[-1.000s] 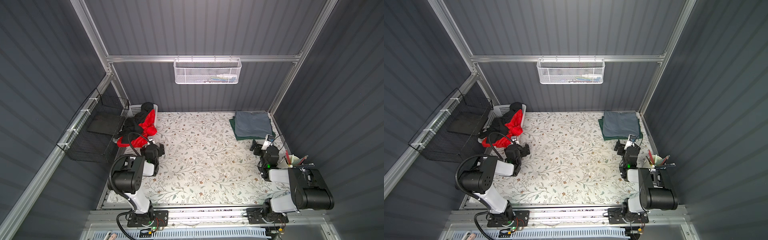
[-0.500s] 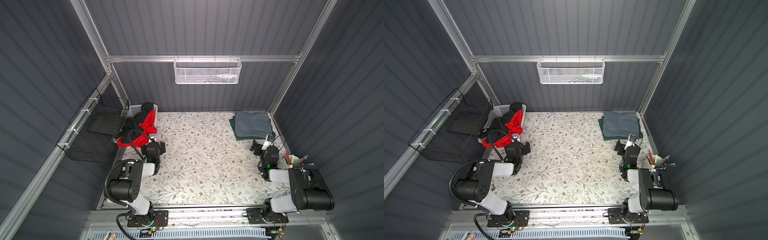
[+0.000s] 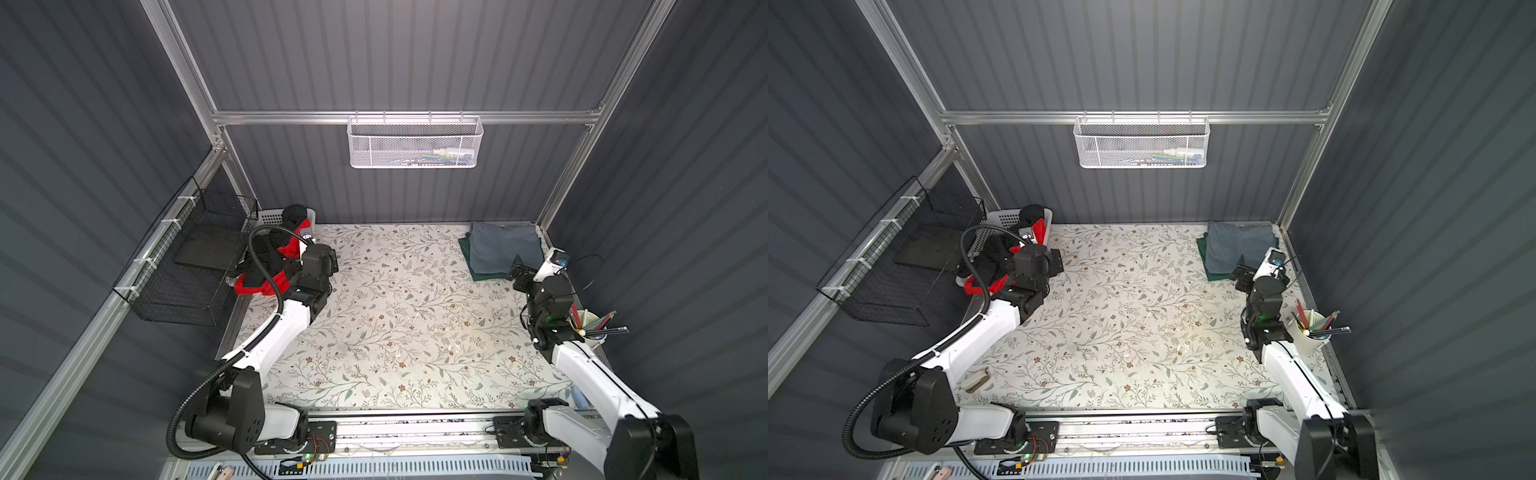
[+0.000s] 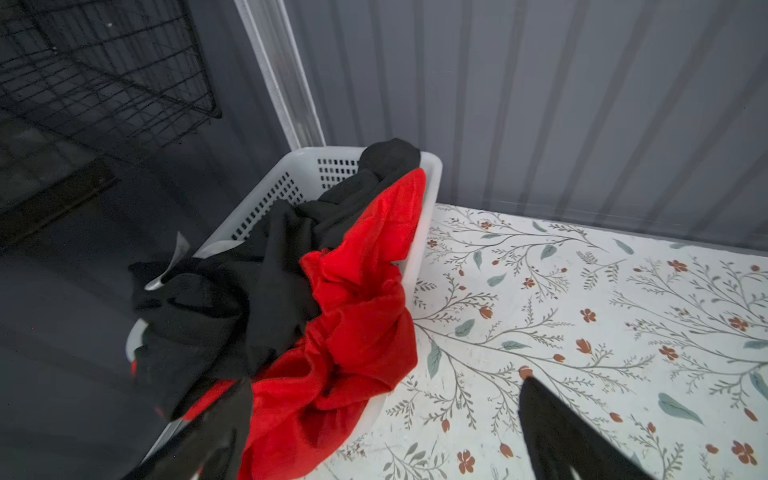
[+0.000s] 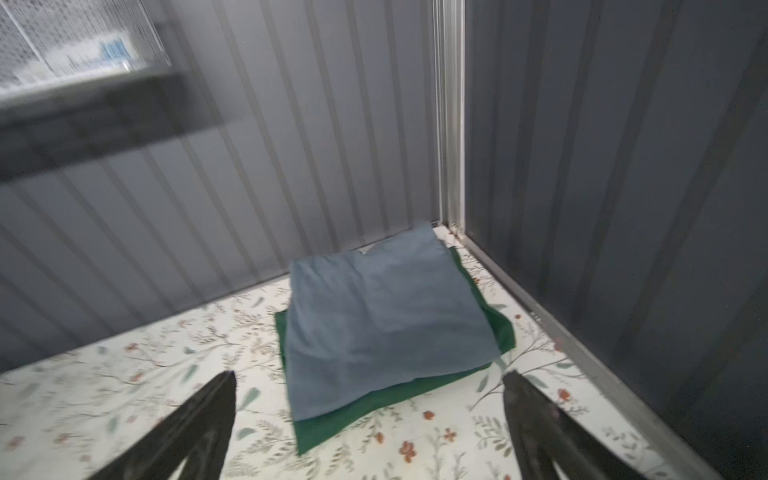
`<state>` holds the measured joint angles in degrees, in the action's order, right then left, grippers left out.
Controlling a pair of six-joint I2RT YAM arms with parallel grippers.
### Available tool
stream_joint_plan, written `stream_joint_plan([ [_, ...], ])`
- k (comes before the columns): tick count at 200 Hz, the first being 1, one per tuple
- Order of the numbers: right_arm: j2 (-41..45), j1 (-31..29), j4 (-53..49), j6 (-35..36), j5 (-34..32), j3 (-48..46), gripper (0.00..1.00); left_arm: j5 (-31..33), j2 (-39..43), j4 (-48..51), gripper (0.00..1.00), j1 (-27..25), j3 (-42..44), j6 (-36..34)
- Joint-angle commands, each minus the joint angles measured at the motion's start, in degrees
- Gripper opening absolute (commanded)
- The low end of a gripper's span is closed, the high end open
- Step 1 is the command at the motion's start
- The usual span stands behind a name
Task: Fold and stack the t-shirts
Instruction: 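Reach the left gripper into the white basket and grasp the black t-shirt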
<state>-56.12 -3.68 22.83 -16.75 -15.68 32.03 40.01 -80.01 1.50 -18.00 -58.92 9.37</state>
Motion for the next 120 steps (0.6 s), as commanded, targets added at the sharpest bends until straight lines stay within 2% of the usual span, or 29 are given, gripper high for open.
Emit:
stream_joint_plan([
  [1,2.9,-0.2,-19.5,-11.8,11.5,0.0,0.99,5.6,-6.8,16.9,1.00,0.2,-7.2,3.1],
  [25,7.1,-0.5,-31.3,-16.7,14.0,-0.5,0.99,7.9,-13.2,25.7,1.00,1.2,-16.9,2.0],
  [65,15.2,-0.5,-41.2,-18.4,18.9,-3.2,0.99,-1.4,-13.6,27.1,1.00,9.0,-21.2,3.5],
  [85,18.6,-0.5,-43.5,-18.3,20.0,-3.9,0.99,-0.1,-13.9,26.5,0.99,10.4,-21.4,3.2],
  [103,20.5,-0.5,-44.8,-17.4,21.6,-3.2,0.99,0.9,-15.1,27.7,0.99,11.5,-25.2,3.3],
  [120,21.2,-0.4,-47.8,-16.9,23.0,-2.0,0.99,2.8,-16.5,28.5,0.92,12.8,-26.3,3.4],
])
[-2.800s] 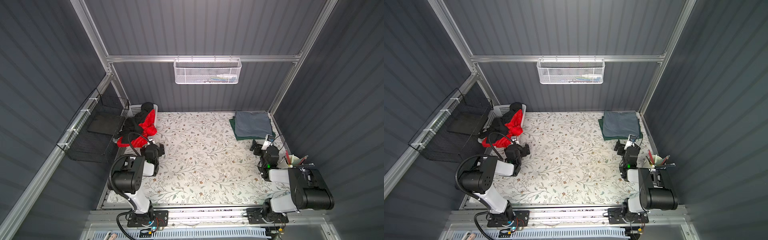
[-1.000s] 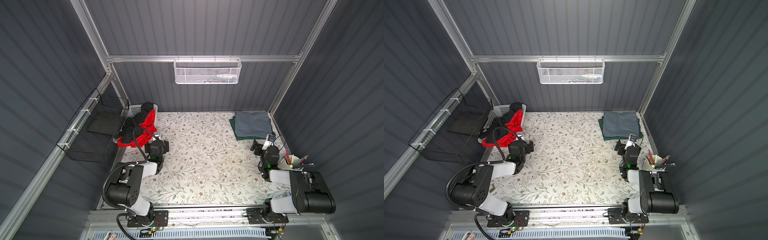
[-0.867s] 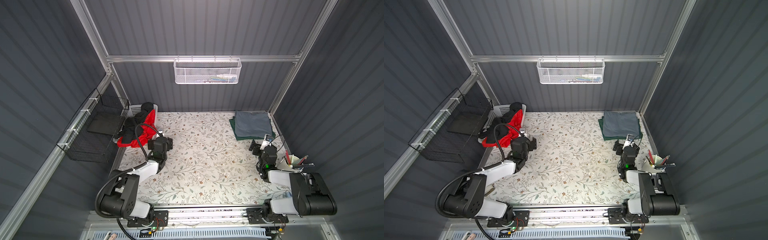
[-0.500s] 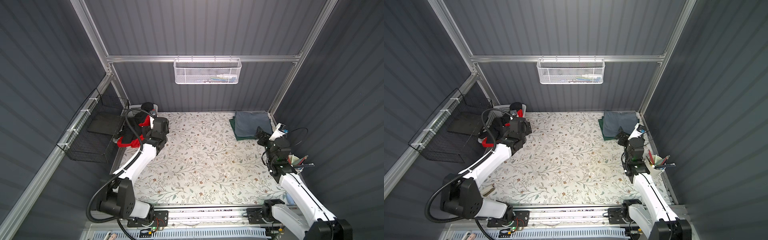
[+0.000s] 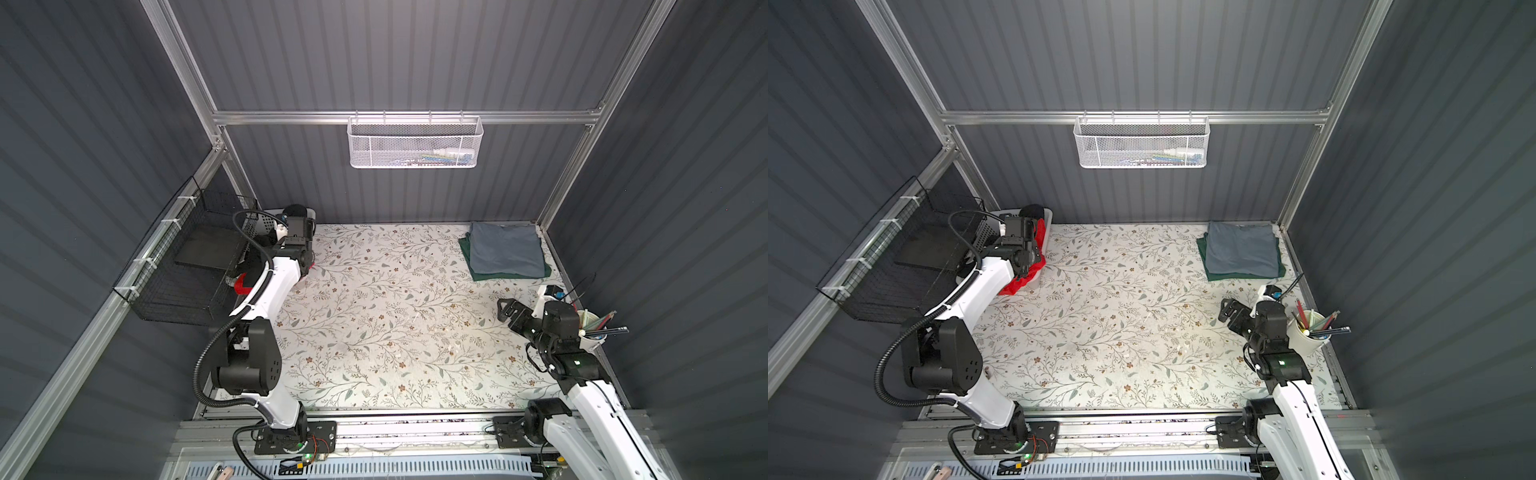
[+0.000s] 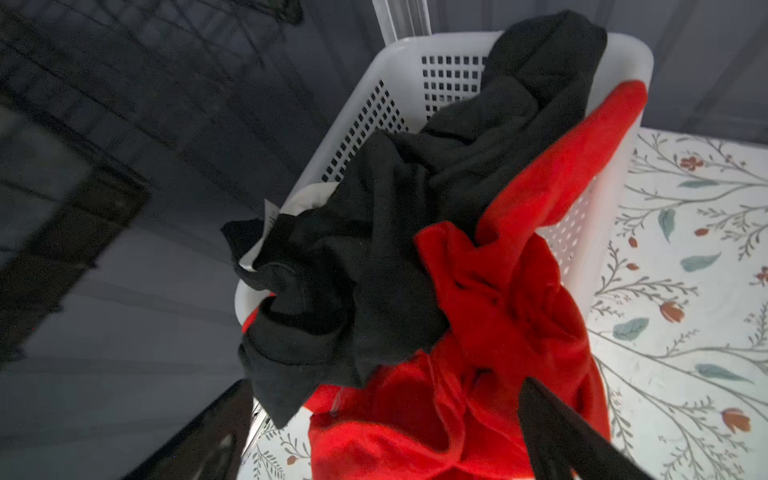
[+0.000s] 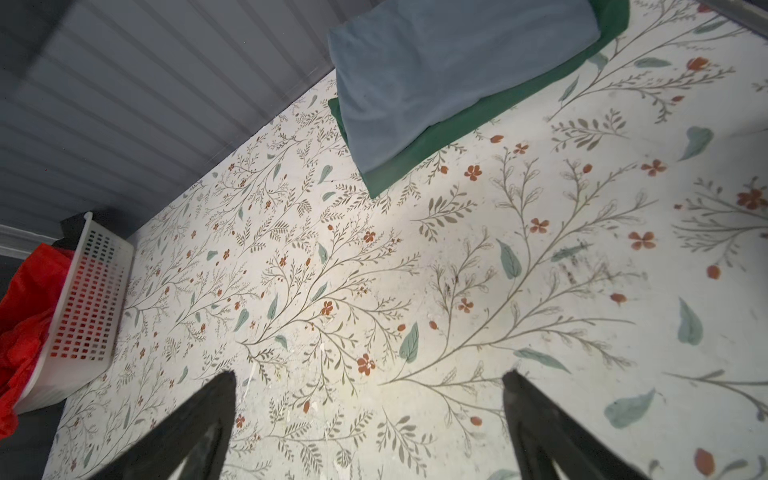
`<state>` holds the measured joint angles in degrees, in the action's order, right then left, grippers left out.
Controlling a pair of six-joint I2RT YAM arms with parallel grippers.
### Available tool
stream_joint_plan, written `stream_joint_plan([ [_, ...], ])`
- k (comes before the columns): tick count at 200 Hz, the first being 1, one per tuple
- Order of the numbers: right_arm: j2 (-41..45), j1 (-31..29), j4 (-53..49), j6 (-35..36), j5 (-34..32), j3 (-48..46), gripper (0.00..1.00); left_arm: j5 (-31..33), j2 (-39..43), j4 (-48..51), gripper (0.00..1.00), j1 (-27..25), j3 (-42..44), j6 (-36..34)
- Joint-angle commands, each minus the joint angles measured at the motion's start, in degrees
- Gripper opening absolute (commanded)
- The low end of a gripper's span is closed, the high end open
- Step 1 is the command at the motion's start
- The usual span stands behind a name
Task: Fold and stack the t-shirts
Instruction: 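Reach the left gripper into the white basket and grasp the black t-shirt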
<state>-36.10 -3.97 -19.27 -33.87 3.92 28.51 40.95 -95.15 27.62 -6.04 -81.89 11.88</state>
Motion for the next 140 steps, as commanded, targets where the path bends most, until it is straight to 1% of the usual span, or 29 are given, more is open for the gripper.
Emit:
stream_joint_plan([
  [1,1.1,-0.2,-5.8,0.2,3.4,1.6,0.99,2.1,-1.5,2.5,0.91,0.9,-3.4,0.9],
  [6,1.2,-0.2,-6.3,0.3,3.8,2.1,0.99,2.9,-2.0,2.8,0.88,1.3,-3.7,0.9],
  [15,1.3,-0.2,-7.1,0.7,4.7,2.9,0.99,4.3,-2.9,3.3,0.86,1.8,-4.3,1.0],
  [24,1.2,-0.2,-7.6,1.1,5.5,3.5,0.99,5.2,-3.8,4.1,0.82,2.4,-5.0,1.2],
  [50,1.2,-0.2,-8.7,1.4,5.9,4.8,0.99,4.9,-6.7,5.8,0.82,3.2,-6.8,2.3],
  [66,1.0,-0.2,-9.3,2.1,6.0,5.6,0.99,5.6,-8.8,6.5,0.76,3.6,-8.1,2.8],
  [101,1.1,-0.2,-10.7,3.0,5.9,5.9,0.99,6.5,-12.5,7.4,0.74,5.1,-11.7,3.4],
  [117,1.2,-0.2,-11.7,3.3,5.7,5.9,0.99,5.3,-13.4,7.1,0.73,6.1,-12.7,3.9],
  [127,1.3,-0.2,-12.0,3.3,5.6,5.7,0.99,4.1,-13.9,4.7,0.74,6.7,-12.5,3.6],
  [140,1.5,-0.2,-12.0,3.1,5.2,5.2,0.99,2.0,-15.2,3.7,0.69,7.3,-13.5,3.6],
])
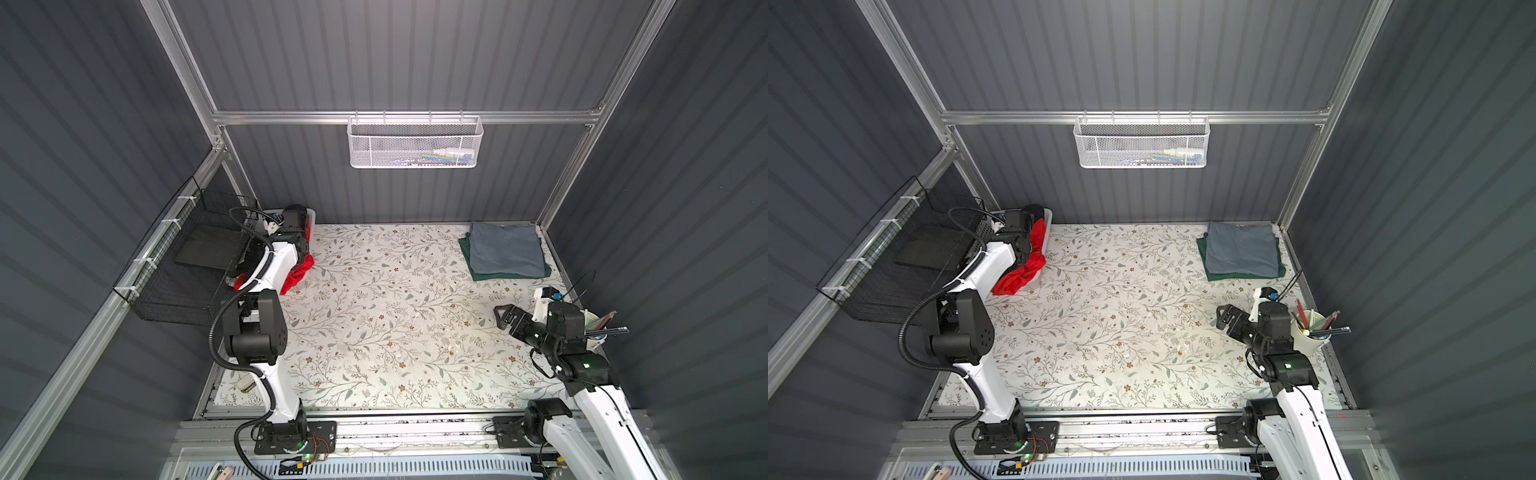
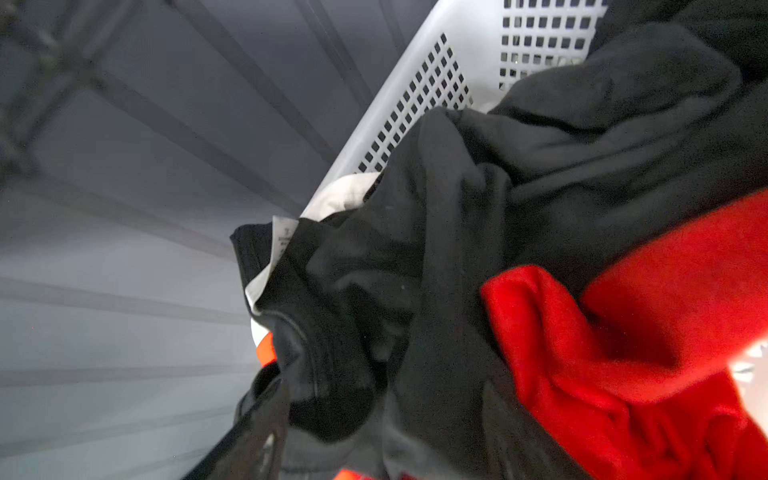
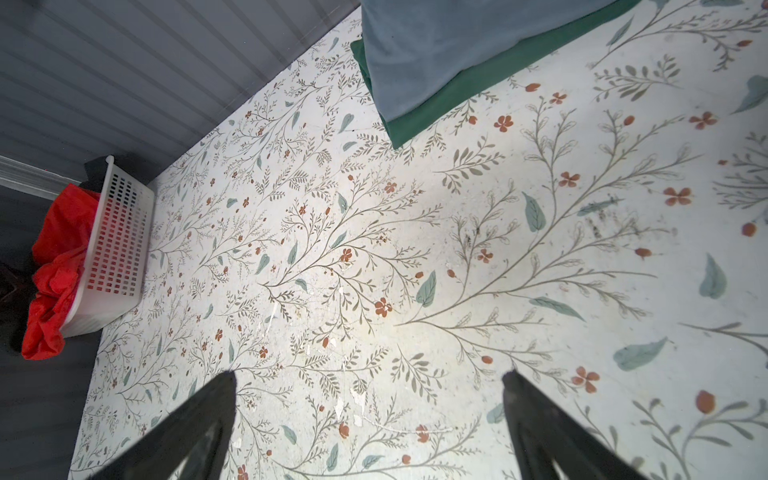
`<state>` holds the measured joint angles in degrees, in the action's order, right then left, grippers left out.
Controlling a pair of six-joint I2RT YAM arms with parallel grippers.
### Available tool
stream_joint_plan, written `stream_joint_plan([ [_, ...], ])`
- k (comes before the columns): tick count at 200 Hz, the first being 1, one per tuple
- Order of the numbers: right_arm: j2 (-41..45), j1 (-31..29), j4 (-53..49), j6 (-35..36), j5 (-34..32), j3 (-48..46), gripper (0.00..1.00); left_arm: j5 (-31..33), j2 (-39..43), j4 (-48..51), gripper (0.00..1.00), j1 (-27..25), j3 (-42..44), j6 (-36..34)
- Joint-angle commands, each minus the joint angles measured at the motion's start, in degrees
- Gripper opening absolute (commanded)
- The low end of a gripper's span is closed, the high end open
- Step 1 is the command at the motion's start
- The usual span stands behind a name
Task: Fold and stack the t-shirts
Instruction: 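Reach the left gripper into the white basket and grasp the black t-shirt, then lift the black t-shirt out with the left gripper while the right gripper reaches toward it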
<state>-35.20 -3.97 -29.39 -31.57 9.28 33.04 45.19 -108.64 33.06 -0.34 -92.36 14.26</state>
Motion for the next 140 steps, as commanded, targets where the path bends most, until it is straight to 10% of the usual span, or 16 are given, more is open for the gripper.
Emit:
stream_joint_plan([
  [1,0.6,-0.2,-1.9,0.8,-0.2,0.6,0.99,-2.4,-1.9,-1.8,0.69,1.7,-3.2,1.3],
  [73,1.6,-0.2,-5.5,0.1,-1.9,2.6,0.99,-7.9,-8.7,-1.0,0.51,2.7,-7.2,3.7],
  [101,2.7,-0.2,-6.8,0.0,-2.8,3.1,0.99,-8.9,-8.4,-1.2,0.00,2.7,-7.0,4.2],
  [140,3.2,-0.2,-6.9,-0.4,-2.3,3.6,0.99,-13.3,-1.5,-4.2,0.00,2.3,-3.7,6.2],
])
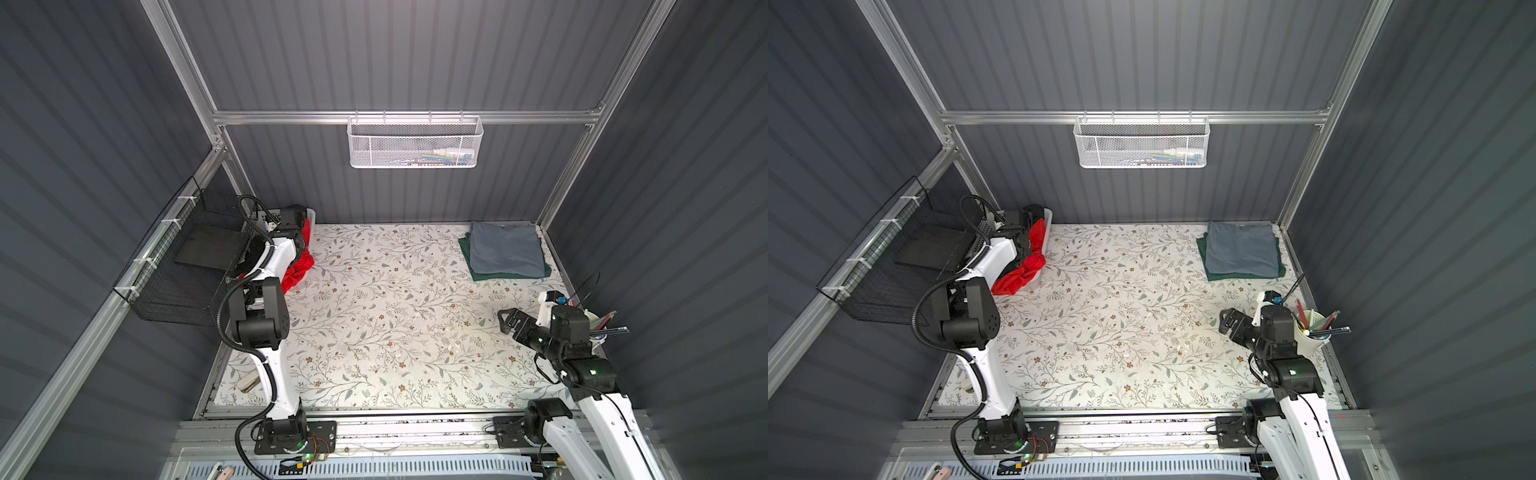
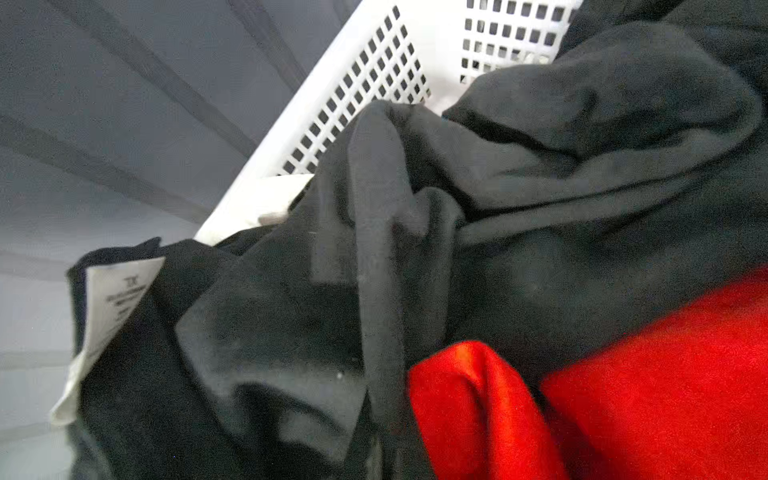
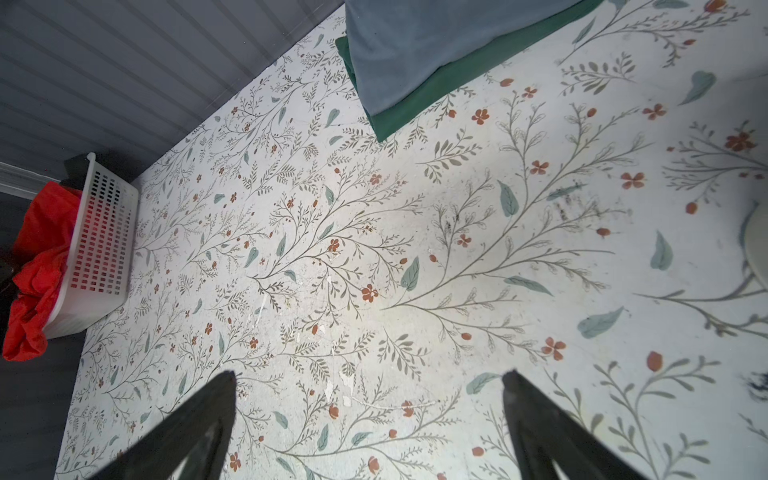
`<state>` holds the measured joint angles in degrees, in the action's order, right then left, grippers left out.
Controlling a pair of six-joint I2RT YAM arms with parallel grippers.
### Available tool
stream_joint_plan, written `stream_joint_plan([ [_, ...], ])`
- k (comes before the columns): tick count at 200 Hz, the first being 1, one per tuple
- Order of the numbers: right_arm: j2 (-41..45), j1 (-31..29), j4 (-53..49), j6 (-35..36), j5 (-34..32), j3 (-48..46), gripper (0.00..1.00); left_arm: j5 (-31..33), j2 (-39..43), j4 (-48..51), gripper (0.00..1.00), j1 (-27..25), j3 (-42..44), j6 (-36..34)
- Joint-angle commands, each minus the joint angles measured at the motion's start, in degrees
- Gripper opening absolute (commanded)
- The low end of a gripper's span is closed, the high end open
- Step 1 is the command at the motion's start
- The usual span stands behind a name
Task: Fold and stack the t-shirts
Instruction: 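Lift the black t-shirt out with the left gripper while the right gripper reaches toward it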
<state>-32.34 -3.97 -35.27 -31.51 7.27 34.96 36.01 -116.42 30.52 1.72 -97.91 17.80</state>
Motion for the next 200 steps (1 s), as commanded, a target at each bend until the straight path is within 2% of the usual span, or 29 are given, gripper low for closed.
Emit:
stream_joint_plan([
  [1,0.4,-0.2,-1.0,-0.5,-0.3,1.7,0.99,-4.2,6.6,-1.8,0.00,0.2,1.9,2.7],
  [46,-0.7,-0.2,0.5,-1.8,0.8,1.6,0.99,-4.1,16.3,-2.6,0.00,-4.0,2.8,2.8],
  [95,-2.1,-0.2,1.3,-2.7,2.5,1.5,0.99,-2.6,24.3,-2.7,0.00,-10.7,-1.2,0.2],
  [116,-2.1,-0.2,1.6,-3.0,3.0,1.3,0.99,-7.6,28.6,-3.9,0.00,-13.3,-2.6,0.9],
  [131,-2.1,-0.2,1.8,-3.3,2.5,0.9,0.99,-15.1,29.2,-1.8,0.00,-15.7,-7.0,1.7],
  [153,-2.3,-0.2,2.9,-3.8,2.8,0.2,0.99,-19.0,28.4,0.7,0.00,-22.6,-12.6,0.0],
  [177,-2.8,-0.2,4.0,-4.7,4.5,-0.2,0.99,-23.5,28.9,-1.8,0.00,-29.5,-12.0,-1.0],
  [200,-3.1,-0.2,4.1,-5.3,4.9,-0.6,0.99,-32.7,26.9,-3.0,0.00,-33.3,-11.3,0.3],
])
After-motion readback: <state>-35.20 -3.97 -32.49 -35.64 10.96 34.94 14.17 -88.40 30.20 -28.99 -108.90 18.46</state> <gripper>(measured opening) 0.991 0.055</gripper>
